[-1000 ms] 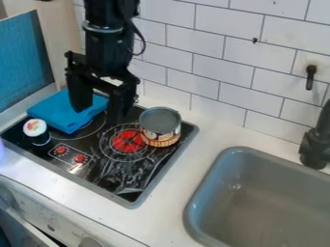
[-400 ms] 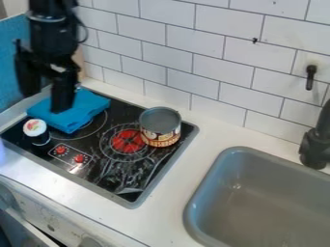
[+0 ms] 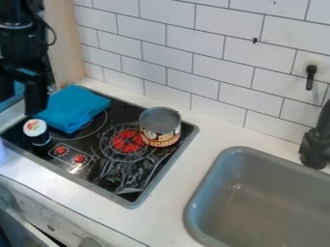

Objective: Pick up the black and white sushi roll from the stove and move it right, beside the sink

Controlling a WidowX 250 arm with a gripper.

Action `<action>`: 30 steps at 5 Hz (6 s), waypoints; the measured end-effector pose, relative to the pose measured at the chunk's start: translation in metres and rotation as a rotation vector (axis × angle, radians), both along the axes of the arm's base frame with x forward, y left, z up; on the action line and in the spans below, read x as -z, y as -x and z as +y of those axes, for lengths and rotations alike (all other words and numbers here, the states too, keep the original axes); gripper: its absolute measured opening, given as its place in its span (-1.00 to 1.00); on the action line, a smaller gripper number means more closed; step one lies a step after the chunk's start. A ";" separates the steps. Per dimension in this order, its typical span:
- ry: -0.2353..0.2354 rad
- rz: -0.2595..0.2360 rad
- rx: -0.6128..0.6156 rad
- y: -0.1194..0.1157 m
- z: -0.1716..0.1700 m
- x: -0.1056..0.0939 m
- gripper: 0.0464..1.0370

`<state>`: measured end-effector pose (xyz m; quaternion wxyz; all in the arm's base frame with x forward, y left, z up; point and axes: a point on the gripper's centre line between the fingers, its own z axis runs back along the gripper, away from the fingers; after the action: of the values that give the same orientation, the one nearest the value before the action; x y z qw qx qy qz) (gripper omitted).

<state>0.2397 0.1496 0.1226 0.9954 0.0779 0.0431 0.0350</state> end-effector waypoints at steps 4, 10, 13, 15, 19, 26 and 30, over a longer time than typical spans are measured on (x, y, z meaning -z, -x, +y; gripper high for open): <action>0.102 0.067 0.043 -0.019 0.026 0.045 0.93; 0.126 0.060 -0.028 -0.030 0.026 0.076 0.36; 0.122 0.077 -0.061 -0.046 -0.021 0.008 0.14; 0.242 0.126 0.267 -0.068 -0.117 0.017 0.14; 0.109 0.220 0.420 -0.032 -0.231 0.075 0.14; 0.090 0.230 0.298 -0.039 -0.205 0.085 0.86; 0.025 0.060 0.075 -0.009 -0.127 -0.028 0.93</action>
<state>0.2484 0.0229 0.1504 0.9952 0.0682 0.0702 -0.0052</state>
